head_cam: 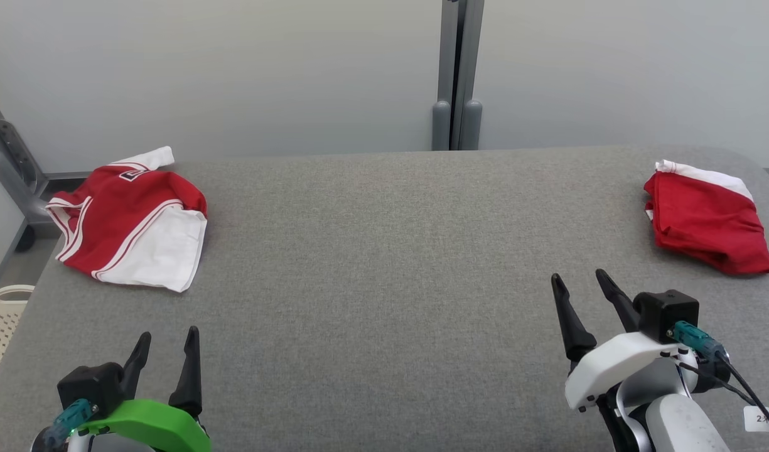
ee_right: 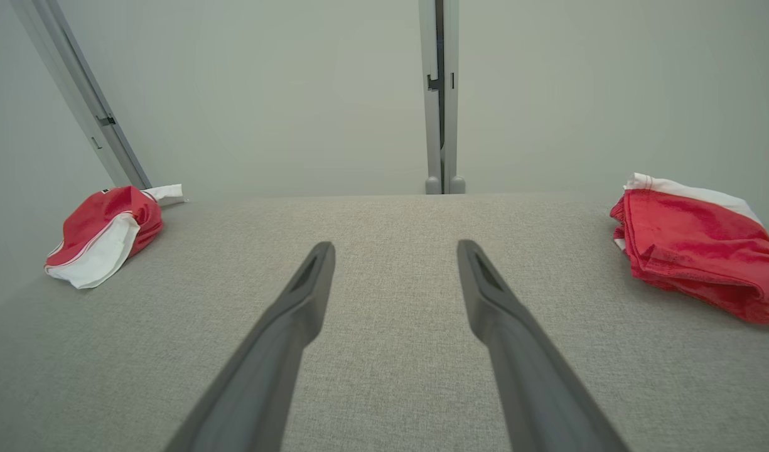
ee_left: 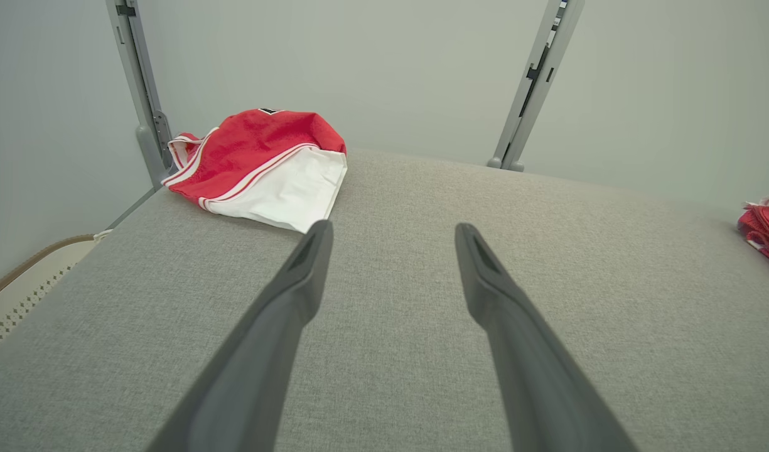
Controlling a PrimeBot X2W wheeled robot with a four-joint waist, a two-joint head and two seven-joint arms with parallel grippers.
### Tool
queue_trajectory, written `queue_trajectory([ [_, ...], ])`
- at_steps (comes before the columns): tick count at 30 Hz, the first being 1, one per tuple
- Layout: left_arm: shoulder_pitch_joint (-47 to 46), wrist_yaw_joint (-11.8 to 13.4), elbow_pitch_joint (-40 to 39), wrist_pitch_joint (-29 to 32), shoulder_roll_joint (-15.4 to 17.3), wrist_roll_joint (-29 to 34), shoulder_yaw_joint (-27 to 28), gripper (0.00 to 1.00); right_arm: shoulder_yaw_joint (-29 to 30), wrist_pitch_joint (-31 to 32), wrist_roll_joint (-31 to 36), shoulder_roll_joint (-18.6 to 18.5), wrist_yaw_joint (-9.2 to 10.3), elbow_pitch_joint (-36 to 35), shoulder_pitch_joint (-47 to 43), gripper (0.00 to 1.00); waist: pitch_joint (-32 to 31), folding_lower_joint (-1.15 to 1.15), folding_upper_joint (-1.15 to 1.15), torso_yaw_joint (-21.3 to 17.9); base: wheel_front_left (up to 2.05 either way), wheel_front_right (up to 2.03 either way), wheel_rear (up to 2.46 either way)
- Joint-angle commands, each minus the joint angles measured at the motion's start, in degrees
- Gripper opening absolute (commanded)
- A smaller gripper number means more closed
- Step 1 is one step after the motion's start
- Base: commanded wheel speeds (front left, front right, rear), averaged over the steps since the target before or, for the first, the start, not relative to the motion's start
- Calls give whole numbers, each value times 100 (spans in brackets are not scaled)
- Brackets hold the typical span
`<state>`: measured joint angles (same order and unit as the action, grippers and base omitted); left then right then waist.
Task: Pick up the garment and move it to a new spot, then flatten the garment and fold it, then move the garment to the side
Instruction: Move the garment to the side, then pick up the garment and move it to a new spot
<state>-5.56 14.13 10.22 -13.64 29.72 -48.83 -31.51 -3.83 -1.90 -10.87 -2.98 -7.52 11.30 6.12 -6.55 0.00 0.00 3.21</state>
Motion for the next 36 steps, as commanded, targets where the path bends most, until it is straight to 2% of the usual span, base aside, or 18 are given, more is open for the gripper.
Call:
queue_trajectory([
  [1, 110, -18, 23, -25, 33, 26, 16, 100, 15, 33, 14, -1, 7, -58, -94, 100, -9, 0, 0, 6, 0, 0, 0],
  [12, 323, -25, -12, -103, -3, 42, 99, 100, 9, 205, -300, 5, 7, -386, -361, 100, -72, 0, 0, -8, 0, 0, 0],
  [27, 312, 37, -113, -13, 59, 65, 37, 100, 38, 303, -326, 5, 7, -537, -467, 100, -62, 0, 0, 20, 0, 0, 0],
  [31, 204, 24, -156, 10, 89, 99, 25, 100, 64, 292, -319, 6, 7, -570, -490, 100, -46, 0, 0, 174, 0, 0, 0],
  [36, 60, 95, -365, 82, 168, 168, 23, 100, 91, 206, -374, 6, 6, -570, -511, 100, 4, 0, 0, 792, 0, 0, 0],
])
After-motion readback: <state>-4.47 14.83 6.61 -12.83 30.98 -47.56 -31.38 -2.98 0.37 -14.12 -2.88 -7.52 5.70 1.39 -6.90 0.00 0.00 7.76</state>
